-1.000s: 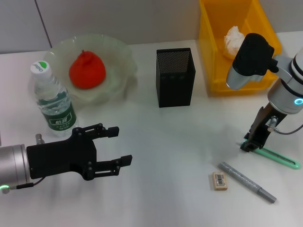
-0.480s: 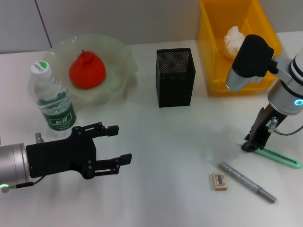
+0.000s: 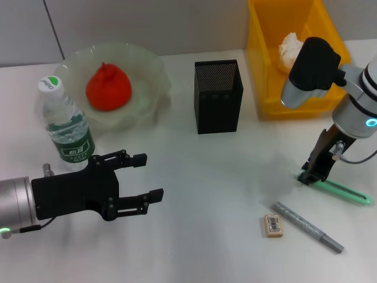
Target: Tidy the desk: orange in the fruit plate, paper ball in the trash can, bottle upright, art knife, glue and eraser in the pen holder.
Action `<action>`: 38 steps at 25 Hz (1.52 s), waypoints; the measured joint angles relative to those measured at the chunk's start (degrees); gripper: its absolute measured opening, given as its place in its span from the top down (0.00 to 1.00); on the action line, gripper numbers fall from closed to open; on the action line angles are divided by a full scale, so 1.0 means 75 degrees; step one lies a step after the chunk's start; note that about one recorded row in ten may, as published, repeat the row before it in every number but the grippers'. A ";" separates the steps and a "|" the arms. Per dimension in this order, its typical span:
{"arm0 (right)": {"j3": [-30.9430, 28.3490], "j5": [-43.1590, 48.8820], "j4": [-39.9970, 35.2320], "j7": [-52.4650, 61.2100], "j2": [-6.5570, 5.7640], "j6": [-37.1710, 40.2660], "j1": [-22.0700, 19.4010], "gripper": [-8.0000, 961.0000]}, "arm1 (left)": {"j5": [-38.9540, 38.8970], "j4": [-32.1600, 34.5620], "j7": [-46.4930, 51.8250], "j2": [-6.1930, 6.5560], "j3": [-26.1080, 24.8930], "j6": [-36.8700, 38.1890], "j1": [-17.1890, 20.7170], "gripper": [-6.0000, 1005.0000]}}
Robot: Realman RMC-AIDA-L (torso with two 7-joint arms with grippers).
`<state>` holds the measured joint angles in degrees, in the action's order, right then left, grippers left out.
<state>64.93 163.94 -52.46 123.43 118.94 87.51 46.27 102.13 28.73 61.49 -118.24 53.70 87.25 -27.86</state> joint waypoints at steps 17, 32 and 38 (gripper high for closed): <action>-0.1630 -0.2914 -0.1352 -0.0817 -0.0189 0.0464 -0.0554 0.79 | -0.0041 0.0008 0.0004 0.0005 -0.0011 0.0038 -0.0022 0.20; -0.3575 -0.8171 -0.0814 -0.3092 -0.0485 0.0564 -0.1914 0.77 | -0.0130 0.0013 -0.0067 0.0004 -0.0011 0.0138 -0.0011 0.20; -0.4244 -0.8957 0.0576 -0.4368 -0.0530 0.0285 -0.1769 0.77 | -0.0130 0.0010 -0.0126 -0.0005 -0.0011 0.0158 -0.0009 0.20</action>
<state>33.10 96.77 -48.14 90.67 114.97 89.65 33.00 101.15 28.81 60.54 -118.28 53.61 88.44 -27.93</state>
